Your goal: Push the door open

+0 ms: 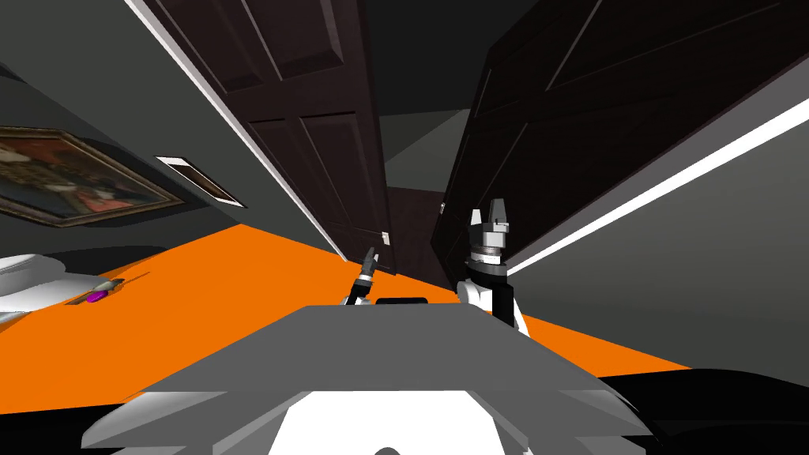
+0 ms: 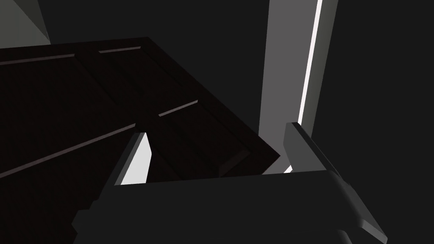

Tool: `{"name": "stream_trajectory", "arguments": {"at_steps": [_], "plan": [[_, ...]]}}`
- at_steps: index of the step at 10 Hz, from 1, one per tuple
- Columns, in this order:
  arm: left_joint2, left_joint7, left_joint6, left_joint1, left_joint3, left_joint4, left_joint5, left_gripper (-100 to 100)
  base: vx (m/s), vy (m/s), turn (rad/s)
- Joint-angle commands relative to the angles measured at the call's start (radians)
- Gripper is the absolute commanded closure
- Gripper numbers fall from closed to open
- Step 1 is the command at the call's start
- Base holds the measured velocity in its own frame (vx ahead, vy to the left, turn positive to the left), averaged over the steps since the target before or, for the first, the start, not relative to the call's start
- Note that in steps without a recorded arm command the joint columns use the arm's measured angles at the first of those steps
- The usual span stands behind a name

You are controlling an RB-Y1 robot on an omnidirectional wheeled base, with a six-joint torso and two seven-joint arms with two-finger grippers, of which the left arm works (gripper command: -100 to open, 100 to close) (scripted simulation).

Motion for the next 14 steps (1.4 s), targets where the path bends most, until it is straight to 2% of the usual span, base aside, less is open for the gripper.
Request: {"name": "stream_trajectory", "arguments": {"at_steps": [1,3,4,10,12,13,14], "plan": [[0.003,0.004,-0.011,-0.009,-0.002,0.036,0.000,-100,0.050,0.062,-0.032],[0.004,0.007,-0.024,-0.026,-0.014,0.096,-0.003,-100,0.052,0.064,-0.063],[0.004,0.007,-0.024,-0.026,-0.014,0.102,-0.003,-100,0.053,0.052,-0.043],[0.004,0.015,-0.059,-0.067,-0.044,0.267,-0.010,-100,0.063,0.078,-0.068],[0.004,0.016,-0.066,-0.076,-0.050,0.301,-0.011,-100,0.097,0.088,-0.050],[0.005,0.016,-0.062,-0.074,-0.048,0.288,-0.011,-100,0.041,0.031,-0.009],[0.004,0.015,-0.066,-0.079,-0.044,0.300,-0.009,-100,0.125,-0.010,-0.031]]}}
